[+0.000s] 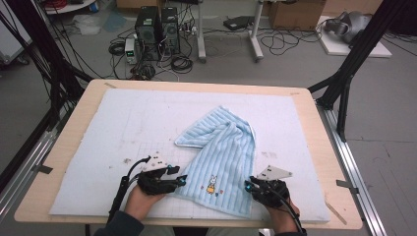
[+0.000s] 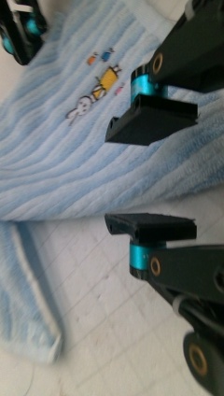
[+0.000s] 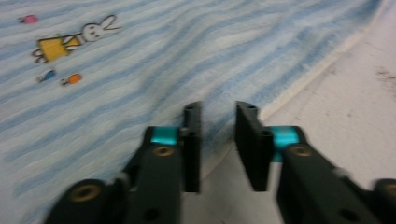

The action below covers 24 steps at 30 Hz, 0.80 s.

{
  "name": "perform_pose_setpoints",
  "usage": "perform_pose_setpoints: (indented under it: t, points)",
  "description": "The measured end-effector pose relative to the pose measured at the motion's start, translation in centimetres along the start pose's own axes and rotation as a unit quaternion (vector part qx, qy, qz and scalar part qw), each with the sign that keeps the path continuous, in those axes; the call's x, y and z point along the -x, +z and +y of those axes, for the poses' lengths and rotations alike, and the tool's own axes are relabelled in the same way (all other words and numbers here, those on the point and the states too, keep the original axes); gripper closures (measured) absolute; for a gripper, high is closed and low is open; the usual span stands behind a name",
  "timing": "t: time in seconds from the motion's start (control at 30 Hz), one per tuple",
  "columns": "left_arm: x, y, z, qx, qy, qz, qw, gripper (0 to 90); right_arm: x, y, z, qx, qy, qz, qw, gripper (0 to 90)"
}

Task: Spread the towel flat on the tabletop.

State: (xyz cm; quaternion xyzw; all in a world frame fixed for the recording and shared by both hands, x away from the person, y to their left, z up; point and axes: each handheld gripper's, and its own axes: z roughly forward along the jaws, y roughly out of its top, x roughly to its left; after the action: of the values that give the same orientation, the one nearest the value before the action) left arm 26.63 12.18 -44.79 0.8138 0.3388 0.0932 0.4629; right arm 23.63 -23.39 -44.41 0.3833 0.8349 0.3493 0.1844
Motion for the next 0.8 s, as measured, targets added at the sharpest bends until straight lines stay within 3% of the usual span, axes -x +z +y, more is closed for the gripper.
perform_pose_setpoints:
  t: [0.1,0.23,0.43,0.63,0.7,0.8]
  points:
    - [0.9,0.5,-0.3,-0.02,0.045,0.0,0.9988,83.6,-0.1,-0.1,0.1,-0.005,-0.017,0.0,0.9998,86.7]
    - [1.4,0.1,-0.5,-0.032,0.041,-0.015,0.9986,86.9,0.2,-0.6,-0.3,-0.008,-0.021,-0.013,0.9997,87.1]
    - [2.5,-1.0,-1.5,-0.039,0.03,-0.053,0.9974,87.0,0.7,-1.6,-1.1,-0.011,-0.018,-0.019,0.9996,87.1]
    - [3.9,-1.8,-2.1,-0.038,0.024,-0.089,0.995,86.2,0.3,-2.6,-1.8,-0.018,-0.035,-0.026,0.9989,87.1]
    - [3.8,-1.8,-1.9,-0.031,0.017,-0.085,0.9958,80.8,0.2,-2.9,-2.1,-0.019,-0.035,-0.028,0.9988,87.0]
    - [2.9,-1.7,-1.4,-0.009,-0.004,-0.06,0.9981,62.3,0.2,-3.1,-2.4,-0.016,-0.032,-0.027,0.999,84.9]
